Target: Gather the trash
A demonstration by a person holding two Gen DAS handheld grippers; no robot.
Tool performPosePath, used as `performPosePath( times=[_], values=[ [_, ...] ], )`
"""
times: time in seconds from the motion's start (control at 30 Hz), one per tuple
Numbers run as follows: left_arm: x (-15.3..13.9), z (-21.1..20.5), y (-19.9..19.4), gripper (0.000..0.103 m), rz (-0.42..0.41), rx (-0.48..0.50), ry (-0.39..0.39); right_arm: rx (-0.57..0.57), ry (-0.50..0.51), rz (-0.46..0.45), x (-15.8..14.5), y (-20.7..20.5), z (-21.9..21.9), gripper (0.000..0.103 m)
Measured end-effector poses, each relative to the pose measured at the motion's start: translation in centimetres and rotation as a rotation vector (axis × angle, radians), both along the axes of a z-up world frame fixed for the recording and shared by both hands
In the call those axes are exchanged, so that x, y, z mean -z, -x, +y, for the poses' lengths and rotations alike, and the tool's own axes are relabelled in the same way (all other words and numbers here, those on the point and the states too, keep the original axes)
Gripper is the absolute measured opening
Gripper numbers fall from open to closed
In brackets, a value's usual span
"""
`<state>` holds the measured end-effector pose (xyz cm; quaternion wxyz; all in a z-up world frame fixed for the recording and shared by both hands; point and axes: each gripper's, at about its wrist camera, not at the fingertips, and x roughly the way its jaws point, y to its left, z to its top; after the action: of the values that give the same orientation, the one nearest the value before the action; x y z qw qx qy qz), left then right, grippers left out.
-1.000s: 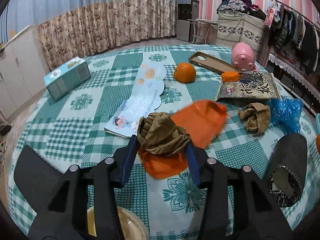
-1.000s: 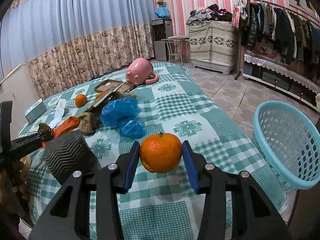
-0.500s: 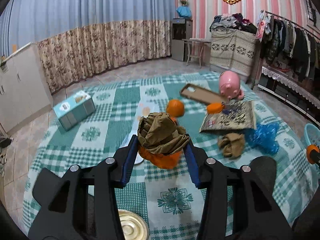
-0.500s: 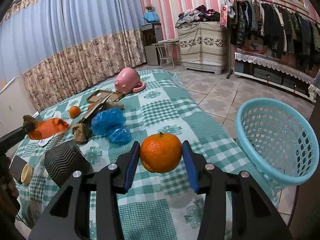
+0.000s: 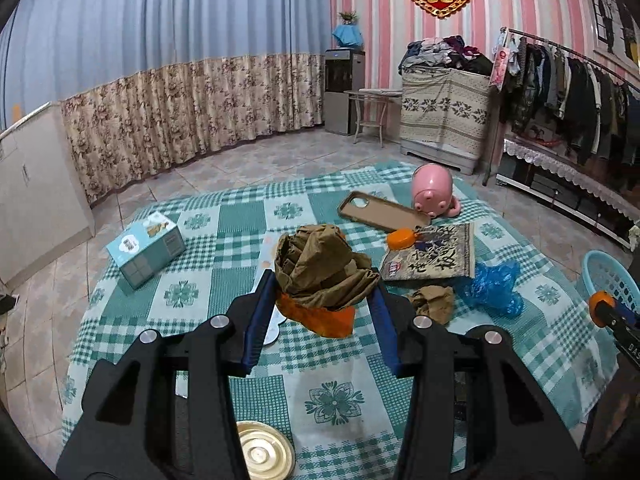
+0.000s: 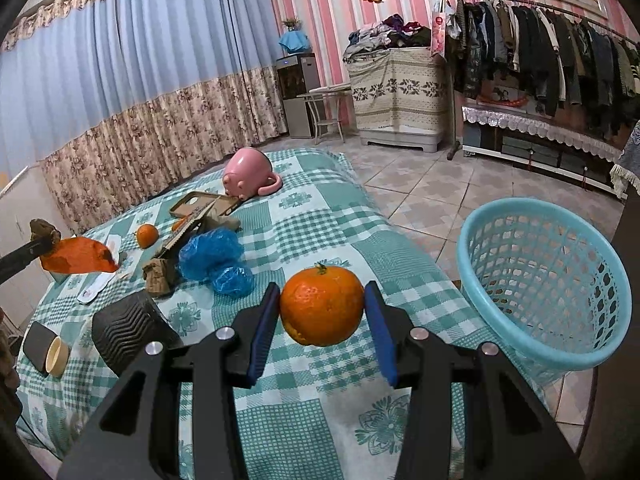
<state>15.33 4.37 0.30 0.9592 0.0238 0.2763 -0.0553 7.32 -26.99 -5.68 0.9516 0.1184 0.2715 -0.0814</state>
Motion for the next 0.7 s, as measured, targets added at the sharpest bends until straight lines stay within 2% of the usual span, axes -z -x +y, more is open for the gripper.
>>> performPosePath(
  times=[0.13, 0.17, 0.2, 0.4, 0.7],
  values=[
    [-0.2, -0.3, 0.1, 0.052, -0.021, -0.008, -0.003, 0.001, -0.005, 0.004, 0.1, 0.0, -0.1, 0.044],
    [0.3, -0.4, -0.1, 0.062, -0.015, -0.020, -0.019, 0.001, -0.008, 0.006, 0.2, 0.0, -0.2, 0.044],
    [0.6, -0.5, -0.2, 0.065, -0.008, -0.025, -0.026, -0.001, -0.013, 0.006, 0.3, 0.0, -0.2, 0.044],
    [4.5, 0.5, -0.6, 0.064, 0.079, -0.040, -0.070, -0.001, -0.013, 0.005, 0.3, 0.1, -0.3, 0.044],
    [6.2, 5.1, -1.3, 0.065, 0.142, -0.141, -0.041, -0.014, -0.018, 0.011, 0.3, 0.0, 0.1, 0.044]
  ],
)
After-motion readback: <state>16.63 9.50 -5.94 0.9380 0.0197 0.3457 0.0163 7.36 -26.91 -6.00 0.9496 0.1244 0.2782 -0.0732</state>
